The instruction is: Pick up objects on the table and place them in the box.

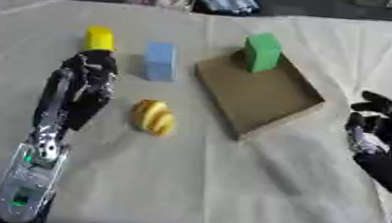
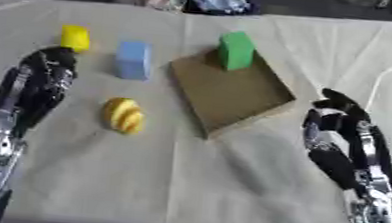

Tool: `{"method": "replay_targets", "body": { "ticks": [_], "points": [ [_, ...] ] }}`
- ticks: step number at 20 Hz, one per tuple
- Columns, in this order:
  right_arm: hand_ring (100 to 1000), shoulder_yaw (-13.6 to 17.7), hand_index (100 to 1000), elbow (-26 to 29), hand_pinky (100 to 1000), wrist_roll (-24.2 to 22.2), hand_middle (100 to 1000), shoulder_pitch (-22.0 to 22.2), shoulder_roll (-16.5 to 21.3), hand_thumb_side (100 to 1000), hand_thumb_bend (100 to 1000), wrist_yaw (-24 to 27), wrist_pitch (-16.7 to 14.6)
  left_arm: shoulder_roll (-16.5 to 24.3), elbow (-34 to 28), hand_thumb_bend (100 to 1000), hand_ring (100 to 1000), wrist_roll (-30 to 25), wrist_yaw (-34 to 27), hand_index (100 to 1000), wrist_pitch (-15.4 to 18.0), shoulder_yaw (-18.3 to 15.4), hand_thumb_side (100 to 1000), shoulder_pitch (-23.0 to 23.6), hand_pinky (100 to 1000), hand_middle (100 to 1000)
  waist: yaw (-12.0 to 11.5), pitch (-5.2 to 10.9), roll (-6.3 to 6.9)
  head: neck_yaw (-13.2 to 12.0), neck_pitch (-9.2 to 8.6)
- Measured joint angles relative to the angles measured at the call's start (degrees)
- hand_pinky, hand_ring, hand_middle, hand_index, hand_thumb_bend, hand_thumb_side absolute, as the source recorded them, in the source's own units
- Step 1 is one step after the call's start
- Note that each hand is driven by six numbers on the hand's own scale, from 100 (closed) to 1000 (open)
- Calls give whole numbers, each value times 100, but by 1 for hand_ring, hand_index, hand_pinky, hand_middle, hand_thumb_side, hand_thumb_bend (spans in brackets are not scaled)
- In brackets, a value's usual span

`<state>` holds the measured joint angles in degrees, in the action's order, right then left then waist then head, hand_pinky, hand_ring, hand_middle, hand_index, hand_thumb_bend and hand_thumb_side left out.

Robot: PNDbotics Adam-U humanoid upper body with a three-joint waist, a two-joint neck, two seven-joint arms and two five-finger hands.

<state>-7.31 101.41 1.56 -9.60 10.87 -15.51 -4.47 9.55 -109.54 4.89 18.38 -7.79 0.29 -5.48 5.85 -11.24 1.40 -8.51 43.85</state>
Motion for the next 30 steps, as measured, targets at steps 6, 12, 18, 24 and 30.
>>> {"method": "replay_targets", "body": {
  "ticks": [6,12,18,24,30],
  "points": [
    [576,0,858,0,606,0,680,0,0,421,100,0,0,0,0,163,623,0,-1,789,0,0,649,0,645,652,-1,0,0,0,0],
    [576,0,858,0,606,0,680,0,0,421,100,0,0,0,0,164,623,0,-1,789,0,0,648,0,645,652,-1,1,0,-1,0],
    [576,0,858,0,607,-1,681,0,0,420,100,0,0,132,-52,170,640,3,22,802,1,-31,625,-27,662,673,4,1,0,-1,0],
    [576,-1,858,-1,607,-1,680,2,7,421,100,0,1,1094,-297,194,702,-225,283,848,-63,-222,545,-317,715,743,16,19,2,1,0],
    [576,-18,858,-3,607,-6,680,8,45,419,100,0,3,2620,110,230,740,-943,594,881,-217,-355,487,-931,750,788,111,49,2,1,0]
  ]
}}
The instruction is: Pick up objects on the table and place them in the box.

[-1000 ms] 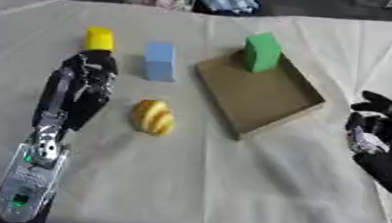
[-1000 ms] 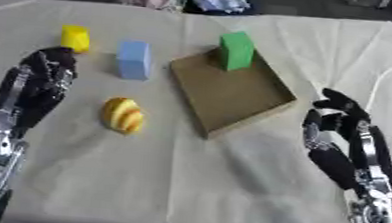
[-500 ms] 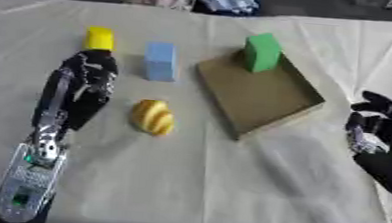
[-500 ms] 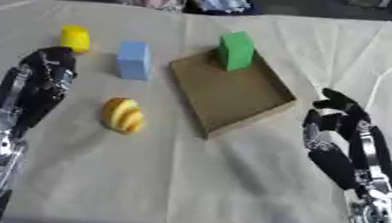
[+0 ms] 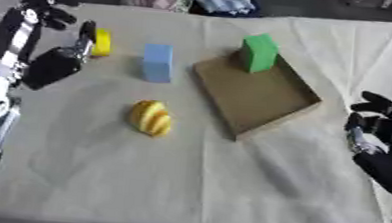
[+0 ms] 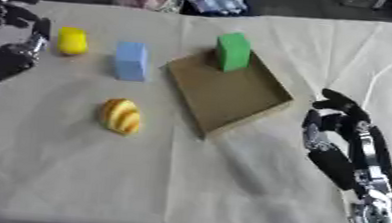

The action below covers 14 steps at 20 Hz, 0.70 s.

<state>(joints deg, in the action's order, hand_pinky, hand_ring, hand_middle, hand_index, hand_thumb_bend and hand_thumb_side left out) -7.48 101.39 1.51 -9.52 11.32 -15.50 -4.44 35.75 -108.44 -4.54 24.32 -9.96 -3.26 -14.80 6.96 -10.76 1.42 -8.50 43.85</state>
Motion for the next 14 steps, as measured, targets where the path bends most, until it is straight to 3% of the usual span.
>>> {"method": "replay_targets", "body": {
  "ticks": [4,7,11,14],
  "points": [
    [576,-23,858,-2,607,-15,680,3,6,418,100,0,5,855,1062,295,738,-709,118,873,-60,76,405,-657,756,783,73,5,5,0,0],
    [575,-39,858,-3,607,-32,680,9,9,417,100,0,5,1229,1933,340,742,-1192,451,870,25,276,342,-1165,768,786,121,5,7,-6,0],
    [575,-74,858,-5,607,-51,680,28,13,413,100,5,-2,1308,3090,386,739,-1712,1115,867,339,536,332,-1875,772,782,163,9,16,-26,0],
    [575,-105,858,-7,607,-70,680,42,13,415,100,14,1,1148,3886,385,728,-1918,1595,867,565,641,325,-2337,771,781,185,12,16,-42,0]
  ]
}}
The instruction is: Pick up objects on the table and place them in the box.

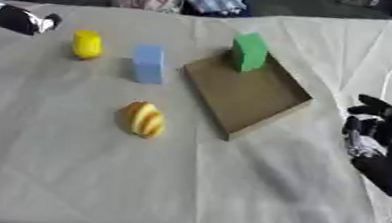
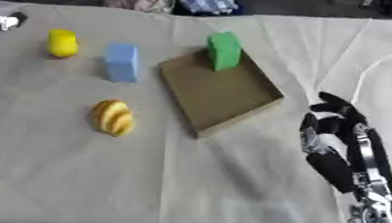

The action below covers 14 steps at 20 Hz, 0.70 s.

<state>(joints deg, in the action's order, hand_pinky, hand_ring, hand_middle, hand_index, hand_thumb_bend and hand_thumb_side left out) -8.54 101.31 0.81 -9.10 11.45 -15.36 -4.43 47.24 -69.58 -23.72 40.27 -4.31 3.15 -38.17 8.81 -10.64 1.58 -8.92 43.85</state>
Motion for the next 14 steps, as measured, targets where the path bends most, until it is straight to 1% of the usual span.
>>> {"method": "replay_targets", "body": {
  "ticks": [2,3,4,8,9,10,14],
  "points": [
    [575,-4,858,-3,607,-19,679,1,0,415,100,12,-3,-181,475,401,729,-56,329,867,132,54,336,-259,771,782,22,0,0,-8,0],
    [575,-6,858,-6,607,-25,679,1,0,410,100,16,-5,-265,666,471,727,-63,495,867,181,75,359,-360,769,779,32,0,0,-10,0],
    [575,-10,858,-10,607,-28,679,1,0,415,100,20,-6,-345,830,402,726,-63,646,866,221,92,340,-442,768,780,36,0,0,-12,0],
    [575,-37,858,-15,607,-40,679,1,0,414,100,34,-12,-634,1355,419,720,-28,1166,864,331,122,346,-648,762,776,73,0,0,-44,0],
    [575,-39,858,-16,607,-45,679,1,0,398,100,34,-15,-697,1452,422,720,-14,1267,863,339,123,345,-677,760,775,80,0,0,-53,0],
    [575,-42,858,-16,607,-51,679,0,0,413,100,35,-15,-750,1539,431,719,4,1358,863,335,123,344,-696,759,775,89,0,0,-59,0],
    [575,-71,858,-24,607,-74,679,-2,0,410,100,40,-13,-928,1811,437,714,109,1712,861,265,123,339,-729,752,772,118,0,0,-100,0]
  ]
}}
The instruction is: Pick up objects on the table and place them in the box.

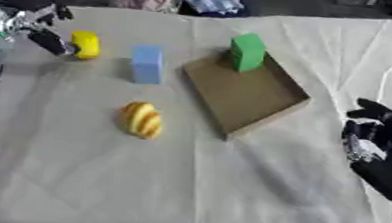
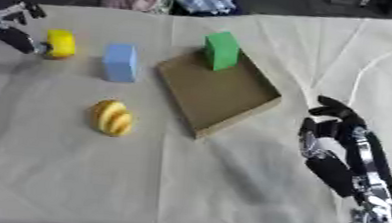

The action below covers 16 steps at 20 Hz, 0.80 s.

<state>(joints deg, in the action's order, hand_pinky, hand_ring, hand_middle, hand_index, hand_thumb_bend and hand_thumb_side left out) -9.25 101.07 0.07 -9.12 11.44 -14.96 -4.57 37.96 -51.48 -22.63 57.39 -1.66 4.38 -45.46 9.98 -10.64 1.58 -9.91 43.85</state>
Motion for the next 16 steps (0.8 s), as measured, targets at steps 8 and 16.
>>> {"method": "replay_targets", "body": {
  "ticks": [8,16],
  "points": [
    [575,-11,857,-1,607,-18,678,-4,0,406,100,15,-4,-197,213,409,672,643,544,832,-327,-3,258,62,719,749,62,0,0,-32,0],
    [575,-36,857,-1,607,-44,678,-44,-1,404,100,30,-8,-380,401,354,515,1459,813,693,-526,-3,100,168,616,577,96,-3,0,-45,0]
  ]
}}
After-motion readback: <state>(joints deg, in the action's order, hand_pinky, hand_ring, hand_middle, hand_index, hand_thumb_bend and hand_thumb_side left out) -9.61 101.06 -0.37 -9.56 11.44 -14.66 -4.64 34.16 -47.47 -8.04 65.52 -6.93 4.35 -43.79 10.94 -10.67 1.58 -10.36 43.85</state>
